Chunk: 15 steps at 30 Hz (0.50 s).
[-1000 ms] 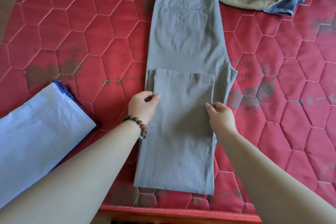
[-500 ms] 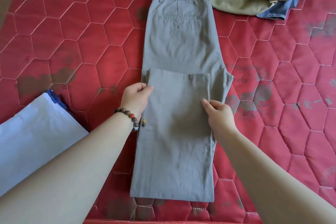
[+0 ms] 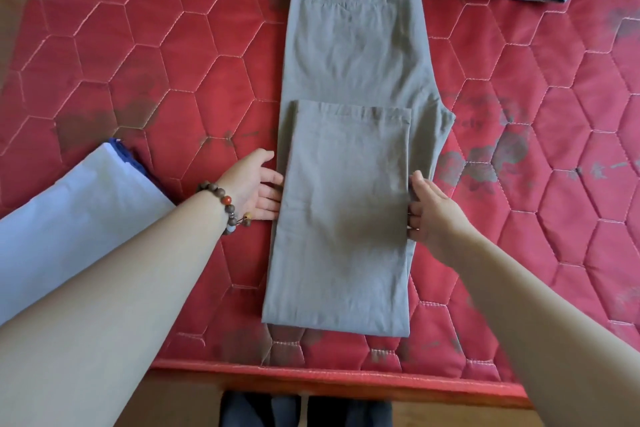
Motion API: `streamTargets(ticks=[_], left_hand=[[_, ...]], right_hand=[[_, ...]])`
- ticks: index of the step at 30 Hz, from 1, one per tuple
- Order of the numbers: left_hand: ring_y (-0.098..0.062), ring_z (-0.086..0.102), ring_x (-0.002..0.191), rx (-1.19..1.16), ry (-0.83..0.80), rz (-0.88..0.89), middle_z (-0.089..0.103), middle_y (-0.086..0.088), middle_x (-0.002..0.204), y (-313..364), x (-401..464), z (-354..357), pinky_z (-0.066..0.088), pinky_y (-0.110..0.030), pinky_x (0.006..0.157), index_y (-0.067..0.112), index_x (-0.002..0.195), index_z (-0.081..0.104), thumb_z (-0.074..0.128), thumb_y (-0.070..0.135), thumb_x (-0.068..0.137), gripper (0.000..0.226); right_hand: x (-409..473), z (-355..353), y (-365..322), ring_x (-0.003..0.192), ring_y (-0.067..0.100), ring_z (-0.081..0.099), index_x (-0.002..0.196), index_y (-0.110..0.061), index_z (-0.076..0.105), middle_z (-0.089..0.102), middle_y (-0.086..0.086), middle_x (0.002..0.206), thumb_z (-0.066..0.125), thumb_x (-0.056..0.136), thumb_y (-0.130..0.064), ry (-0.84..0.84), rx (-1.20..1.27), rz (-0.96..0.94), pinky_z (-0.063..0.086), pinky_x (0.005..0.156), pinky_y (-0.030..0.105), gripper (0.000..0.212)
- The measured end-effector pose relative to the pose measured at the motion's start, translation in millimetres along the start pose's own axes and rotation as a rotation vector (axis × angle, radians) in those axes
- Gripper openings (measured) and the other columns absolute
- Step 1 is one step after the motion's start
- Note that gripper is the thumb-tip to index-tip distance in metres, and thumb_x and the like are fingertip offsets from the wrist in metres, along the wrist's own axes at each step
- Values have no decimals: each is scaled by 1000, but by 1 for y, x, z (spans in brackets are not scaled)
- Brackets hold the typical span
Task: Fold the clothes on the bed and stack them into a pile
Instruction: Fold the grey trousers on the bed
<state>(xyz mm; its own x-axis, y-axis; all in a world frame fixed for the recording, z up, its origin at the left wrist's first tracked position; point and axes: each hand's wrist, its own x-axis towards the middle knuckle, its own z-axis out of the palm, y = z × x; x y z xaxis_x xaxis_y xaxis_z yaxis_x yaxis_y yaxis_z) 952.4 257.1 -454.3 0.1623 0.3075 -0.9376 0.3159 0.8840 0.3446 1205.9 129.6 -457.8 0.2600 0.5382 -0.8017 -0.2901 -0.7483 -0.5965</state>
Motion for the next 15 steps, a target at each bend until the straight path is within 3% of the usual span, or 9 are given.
streamTargets(ticks=[2,4,8,11,15], left_hand=[[-40,62,103,1,-48,-62,64,-26,109,-18,-8,-6,49,-48,90,3,107,57,34,56,95,59],[-39,61,102,-1,-97,-123,62,-26,109,-35,-18,-8,47,-48,89,4,105,56,32,58,95,60],[-38,62,105,-20,-146,-205,64,-25,113,-73,-31,-8,49,-47,86,5,111,58,32,58,96,61],[-35,64,105,-21,-131,-182,64,-21,113,-99,-43,-2,52,-44,82,16,111,55,39,51,98,40],[-21,72,86,136,-39,-26,70,-12,111,-132,-48,3,58,-30,63,16,103,64,56,26,97,14]], right_hand=[[-14,-7,11,73,23,69,106,-28,63,73,3,88,43,94,-62,-85,66,102,54,68,33,41],[-27,-15,25,76,24,70,105,-22,62,74,8,90,39,92,-67,-162,68,193,54,69,35,52],[-50,-27,57,104,34,66,116,-14,61,70,18,111,36,89,-71,-233,7,342,54,87,43,68],[-69,-28,78,101,32,69,117,-12,62,71,17,109,46,94,-56,-237,-59,372,55,84,42,52],[-82,-23,98,89,24,71,108,-4,66,73,13,104,63,93,-23,-103,-157,218,58,71,31,24]])
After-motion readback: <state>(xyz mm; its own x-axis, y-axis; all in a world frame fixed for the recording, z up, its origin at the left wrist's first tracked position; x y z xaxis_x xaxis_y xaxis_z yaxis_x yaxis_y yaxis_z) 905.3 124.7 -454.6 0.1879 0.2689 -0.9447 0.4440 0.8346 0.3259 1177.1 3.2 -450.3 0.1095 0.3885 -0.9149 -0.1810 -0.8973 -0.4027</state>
